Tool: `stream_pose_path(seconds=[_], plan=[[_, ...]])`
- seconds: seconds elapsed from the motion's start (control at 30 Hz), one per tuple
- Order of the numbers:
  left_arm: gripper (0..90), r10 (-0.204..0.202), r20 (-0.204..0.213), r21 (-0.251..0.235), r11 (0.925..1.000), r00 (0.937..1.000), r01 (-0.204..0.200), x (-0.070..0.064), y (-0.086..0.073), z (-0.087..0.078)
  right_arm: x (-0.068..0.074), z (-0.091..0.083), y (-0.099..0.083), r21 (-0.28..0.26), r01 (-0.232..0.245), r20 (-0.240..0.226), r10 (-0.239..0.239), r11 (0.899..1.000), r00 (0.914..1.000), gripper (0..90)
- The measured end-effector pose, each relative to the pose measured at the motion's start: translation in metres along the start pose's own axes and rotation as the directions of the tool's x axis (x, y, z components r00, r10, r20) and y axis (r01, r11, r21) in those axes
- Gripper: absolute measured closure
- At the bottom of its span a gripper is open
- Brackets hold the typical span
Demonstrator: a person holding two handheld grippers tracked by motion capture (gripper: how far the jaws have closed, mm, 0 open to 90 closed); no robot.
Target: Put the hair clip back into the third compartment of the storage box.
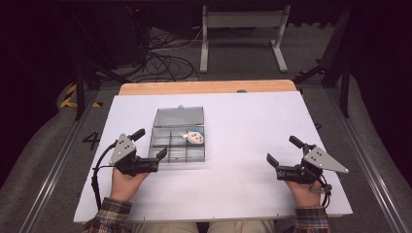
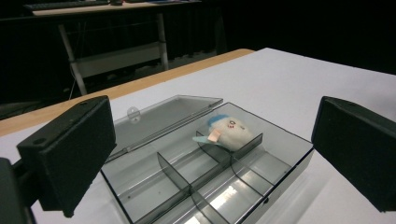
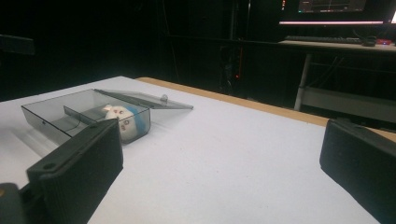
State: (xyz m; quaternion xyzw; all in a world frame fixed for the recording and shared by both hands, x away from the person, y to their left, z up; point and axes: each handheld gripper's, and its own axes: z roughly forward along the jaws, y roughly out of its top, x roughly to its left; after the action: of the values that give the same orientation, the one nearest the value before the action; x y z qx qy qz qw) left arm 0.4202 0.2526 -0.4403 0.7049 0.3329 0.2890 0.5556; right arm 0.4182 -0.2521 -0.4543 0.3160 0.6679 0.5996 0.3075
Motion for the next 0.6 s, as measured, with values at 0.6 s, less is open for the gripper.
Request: stream_pose_path(seconds=[0.6], plan=[[0.4,-0.041,-0.013,-0.01,0.9991,0.9991,0.041,0.01,-0.016,-0.021,0.0,0.0,0.0,0.009,0.008,0.011,-0.008,1.0,0.9999,0.2]])
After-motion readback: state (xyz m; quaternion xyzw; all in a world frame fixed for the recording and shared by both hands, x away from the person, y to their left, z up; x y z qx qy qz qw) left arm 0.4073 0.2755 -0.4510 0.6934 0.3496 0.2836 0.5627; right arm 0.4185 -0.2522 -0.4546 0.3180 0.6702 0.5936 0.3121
